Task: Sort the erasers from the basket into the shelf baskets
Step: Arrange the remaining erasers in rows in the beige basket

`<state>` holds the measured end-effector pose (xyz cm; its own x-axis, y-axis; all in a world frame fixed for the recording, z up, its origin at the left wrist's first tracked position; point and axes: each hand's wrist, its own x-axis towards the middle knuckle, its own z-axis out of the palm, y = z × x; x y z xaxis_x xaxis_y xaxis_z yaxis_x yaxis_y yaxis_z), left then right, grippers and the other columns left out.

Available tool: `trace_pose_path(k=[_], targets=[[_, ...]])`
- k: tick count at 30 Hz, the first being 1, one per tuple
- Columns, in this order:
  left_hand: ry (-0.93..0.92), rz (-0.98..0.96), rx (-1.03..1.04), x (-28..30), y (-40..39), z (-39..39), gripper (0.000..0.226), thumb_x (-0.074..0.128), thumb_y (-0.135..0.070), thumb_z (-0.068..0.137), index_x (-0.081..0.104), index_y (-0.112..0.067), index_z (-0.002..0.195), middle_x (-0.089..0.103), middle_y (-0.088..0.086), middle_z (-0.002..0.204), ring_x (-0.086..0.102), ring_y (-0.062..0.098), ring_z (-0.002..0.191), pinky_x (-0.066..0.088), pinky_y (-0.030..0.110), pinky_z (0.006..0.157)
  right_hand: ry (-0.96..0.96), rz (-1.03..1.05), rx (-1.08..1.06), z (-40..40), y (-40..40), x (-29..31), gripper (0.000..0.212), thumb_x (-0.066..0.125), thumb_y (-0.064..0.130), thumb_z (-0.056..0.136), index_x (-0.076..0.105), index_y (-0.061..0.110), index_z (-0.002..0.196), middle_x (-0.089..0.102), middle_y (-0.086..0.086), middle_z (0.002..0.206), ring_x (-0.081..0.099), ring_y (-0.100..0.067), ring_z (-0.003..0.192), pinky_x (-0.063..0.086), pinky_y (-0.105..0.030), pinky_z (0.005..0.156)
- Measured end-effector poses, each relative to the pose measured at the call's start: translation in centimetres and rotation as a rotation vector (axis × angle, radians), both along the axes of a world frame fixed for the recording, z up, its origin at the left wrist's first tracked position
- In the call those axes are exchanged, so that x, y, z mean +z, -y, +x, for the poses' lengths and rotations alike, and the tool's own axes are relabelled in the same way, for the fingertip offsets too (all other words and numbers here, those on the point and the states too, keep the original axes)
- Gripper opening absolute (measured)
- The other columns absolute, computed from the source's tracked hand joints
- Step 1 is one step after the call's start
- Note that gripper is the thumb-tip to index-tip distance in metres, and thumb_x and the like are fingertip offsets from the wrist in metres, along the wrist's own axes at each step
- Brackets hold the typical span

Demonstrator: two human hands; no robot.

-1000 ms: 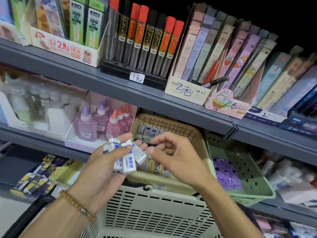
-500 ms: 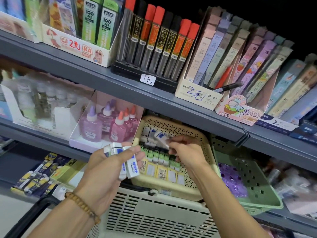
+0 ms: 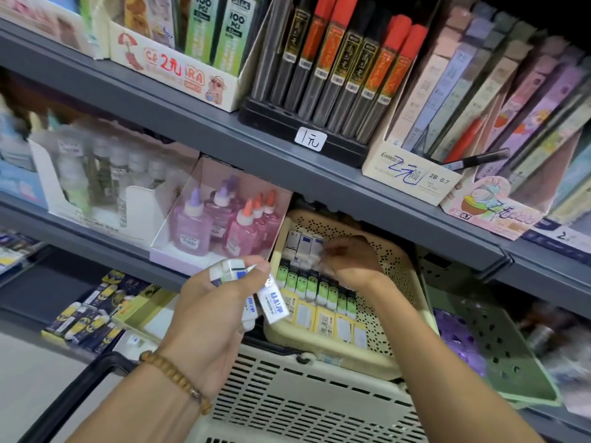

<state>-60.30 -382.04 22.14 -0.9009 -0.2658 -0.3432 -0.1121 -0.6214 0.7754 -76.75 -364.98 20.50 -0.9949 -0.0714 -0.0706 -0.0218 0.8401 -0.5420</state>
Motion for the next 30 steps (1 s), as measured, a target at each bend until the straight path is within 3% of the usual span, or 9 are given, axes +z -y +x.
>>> trace_pose_path(k=[3, 5, 8, 12, 17, 21, 24, 28, 30], targets=[[0.018, 0.01, 0.006, 0.1, 0.0, 0.0, 0.017, 0.07, -0.012, 0.083, 0.075, -0.018, 0.068, 0.065, 0.003, 0.062, 0.057, 0.01, 0.051, 0.038, 0.024, 0.051, -0.063, -0.294, -0.022, 2.6, 0.6, 1.3, 0.012, 0.069, 0.018, 0.086, 0.072, 0.023, 0.097, 0.071, 0.01, 0.09, 0.065, -0.002, 0.082, 0.04, 0.0, 0.059], [0.034, 0.043, 0.024, 0.0, -0.1, -0.2, 0.01, 0.07, -0.012, 0.082, 0.073, -0.017, 0.074, 0.066, 0.001, 0.062, 0.059, 0.01, 0.051, 0.039, 0.023, 0.049, -0.027, -0.431, 0.131, 5.6, 1.4, 2.7, 0.005, 0.071, 0.029, 0.086, 0.072, 0.03, 0.09, 0.071, 0.013, 0.076, 0.064, 0.0, 0.067, 0.043, -0.007, 0.055], [0.03, 0.089, 0.025, -0.3, -0.1, -0.4, 0.003, 0.071, -0.011, 0.08, 0.072, -0.014, 0.081, 0.071, 0.005, 0.069, 0.065, 0.013, 0.057, 0.047, 0.023, 0.047, 0.09, -0.611, 0.412, 9.6, 2.6, 3.8, 0.013, 0.076, 0.022, 0.081, 0.07, 0.023, 0.092, 0.07, 0.004, 0.073, 0.06, -0.005, 0.061, 0.045, -0.013, 0.053], [0.016, 0.116, 0.002, -0.6, -0.2, -0.4, 0.011, 0.072, -0.012, 0.075, 0.072, -0.01, 0.086, 0.074, 0.013, 0.081, 0.07, 0.021, 0.072, 0.058, 0.028, 0.059, 0.225, -0.615, 0.464, 11.3, 3.1, 3.6, 0.028, 0.079, 0.012, 0.08, 0.063, 0.015, 0.102, 0.067, 0.002, 0.068, 0.056, -0.009, 0.056, 0.045, -0.016, 0.052], [0.11, 0.333, 0.029, -0.1, -0.4, -0.7, 0.012, 0.06, -0.003, 0.089, 0.059, 0.002, 0.078, 0.068, 0.01, 0.061, 0.069, 0.019, 0.067, 0.06, 0.03, 0.061, 0.152, -0.601, 0.037, 8.0, 0.0, 2.8, 0.021, 0.075, 0.012, 0.084, 0.063, 0.014, 0.101, 0.067, 0.004, 0.058, 0.057, -0.007, 0.049, 0.045, -0.018, 0.045], [0.08, 0.293, -0.061, 0.2, -0.2, -0.5, 0.012, 0.057, -0.003, 0.091, 0.064, 0.007, 0.092, 0.073, 0.02, 0.089, 0.074, 0.026, 0.078, 0.059, 0.034, 0.054, 0.066, -0.557, -0.269, 3.8, -1.8, 0.8, 0.014, 0.076, 0.006, 0.082, 0.064, 0.012, 0.086, 0.069, -0.004, 0.068, 0.055, -0.01, 0.044, 0.047, -0.019, 0.044], [0.009, 0.211, -0.13, 0.0, -0.1, -0.3, 0.016, 0.058, -0.008, 0.091, 0.067, 0.001, 0.101, 0.075, 0.012, 0.097, 0.074, 0.028, 0.081, 0.058, 0.03, 0.054, 0.081, -0.523, -0.344, 1.1, -1.6, -0.4, 0.014, 0.074, 0.004, 0.083, 0.065, 0.013, 0.078, 0.07, -0.006, 0.08, 0.061, -0.014, 0.045, 0.048, -0.019, 0.042], [-0.043, 0.174, -0.174, 0.2, -0.1, -0.3, 0.019, 0.064, -0.011, 0.083, 0.066, -0.001, 0.1, 0.074, 0.017, 0.097, 0.074, 0.032, 0.081, 0.059, 0.031, 0.057, 0.047, -0.319, -0.256, -0.6, -1.5, -1.0, 0.022, 0.065, 0.001, 0.086, 0.076, 0.015, 0.074, 0.068, 0.006, 0.059, 0.072, -0.021, 0.067, 0.06, -0.028, 0.07], [-0.025, 0.171, -0.167, 0.2, 0.0, -0.3, 0.027, 0.069, -0.013, 0.071, 0.067, -0.003, 0.096, 0.072, 0.023, 0.098, 0.074, 0.034, 0.08, 0.06, 0.033, 0.058, 0.021, -0.221, -0.194, -0.4, -1.5, -0.8, 0.026, 0.06, 0.007, 0.091, 0.076, 0.02, 0.075, 0.07, 0.006, 0.066, 0.069, -0.019, 0.071, 0.058, -0.031, 0.079]])
